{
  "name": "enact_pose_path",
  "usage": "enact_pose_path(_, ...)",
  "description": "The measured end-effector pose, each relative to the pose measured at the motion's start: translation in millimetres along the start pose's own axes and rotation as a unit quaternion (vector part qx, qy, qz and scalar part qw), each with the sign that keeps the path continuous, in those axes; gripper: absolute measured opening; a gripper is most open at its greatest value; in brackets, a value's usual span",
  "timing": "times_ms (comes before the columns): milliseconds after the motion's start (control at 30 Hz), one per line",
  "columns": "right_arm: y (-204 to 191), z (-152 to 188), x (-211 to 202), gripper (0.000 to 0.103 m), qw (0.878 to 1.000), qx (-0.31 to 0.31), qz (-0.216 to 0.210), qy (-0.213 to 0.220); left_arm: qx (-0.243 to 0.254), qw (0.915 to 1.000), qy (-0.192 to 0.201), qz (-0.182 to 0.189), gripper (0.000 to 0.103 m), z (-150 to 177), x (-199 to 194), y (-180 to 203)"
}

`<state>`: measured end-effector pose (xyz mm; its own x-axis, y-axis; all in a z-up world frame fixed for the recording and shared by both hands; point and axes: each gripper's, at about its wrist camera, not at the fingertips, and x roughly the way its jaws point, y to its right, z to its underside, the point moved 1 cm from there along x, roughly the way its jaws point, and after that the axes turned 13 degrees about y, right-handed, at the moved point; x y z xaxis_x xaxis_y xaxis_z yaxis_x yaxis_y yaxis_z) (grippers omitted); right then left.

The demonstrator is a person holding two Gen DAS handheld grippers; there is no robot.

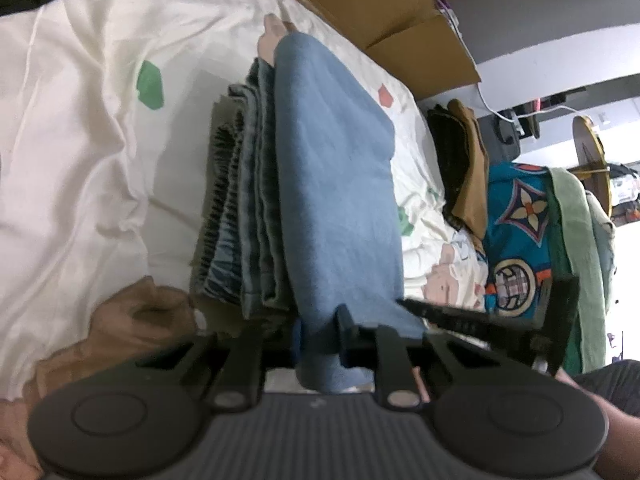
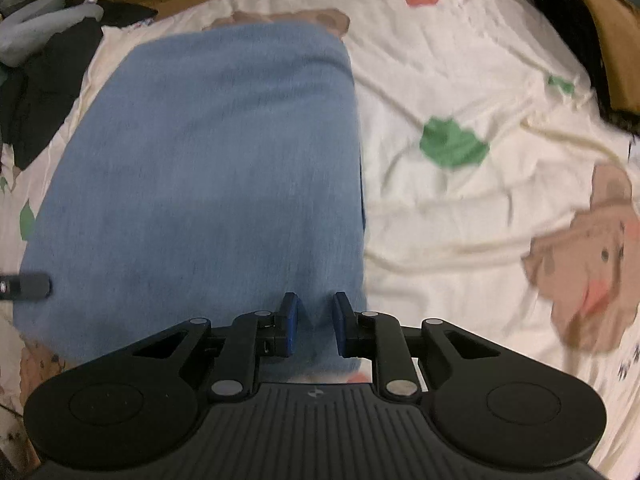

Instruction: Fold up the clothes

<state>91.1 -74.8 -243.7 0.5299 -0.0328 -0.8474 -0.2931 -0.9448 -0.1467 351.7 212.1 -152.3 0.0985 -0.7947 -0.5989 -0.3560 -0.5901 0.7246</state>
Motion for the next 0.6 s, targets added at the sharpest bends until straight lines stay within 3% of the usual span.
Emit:
enact_pose_path(133,-2.6,11.5,-4.4,0.017,1.000,0.007,-0.001,-0.003,0.006,1.0000,0.001,-0.008,0.017,-1.5,0.5,0.2)
enact_pose_path(267,0.6,1.2,-11.2,0.018,1.000,0.016,-0.004,-0.003,0.008,0.9998,0.003,-0.016,0.017,-2.8,-2.6,-2.4)
enact_pose_path(400,14.3,-12.3,-9.5,0.020,1.000,0.010,0.011,0.024,0.012,0.9997,0.005,-0.018,0.016,-3.0,-2.5,-1.3)
enact_pose_path(500,30.8,-15.0,4.4,0.020,0.999,0.038,0.018,0.028,0.021,0.9994,0.004,-0.026,0.015,-1.5,-1.2,-2.2)
enact_pose_path(600,39.0,-6.0,13.6,0.019,0.997,0.071,-0.003,0.026,0.025,0.9990,0.002,-0.037,0.015,-1.2,-0.2,-5.4)
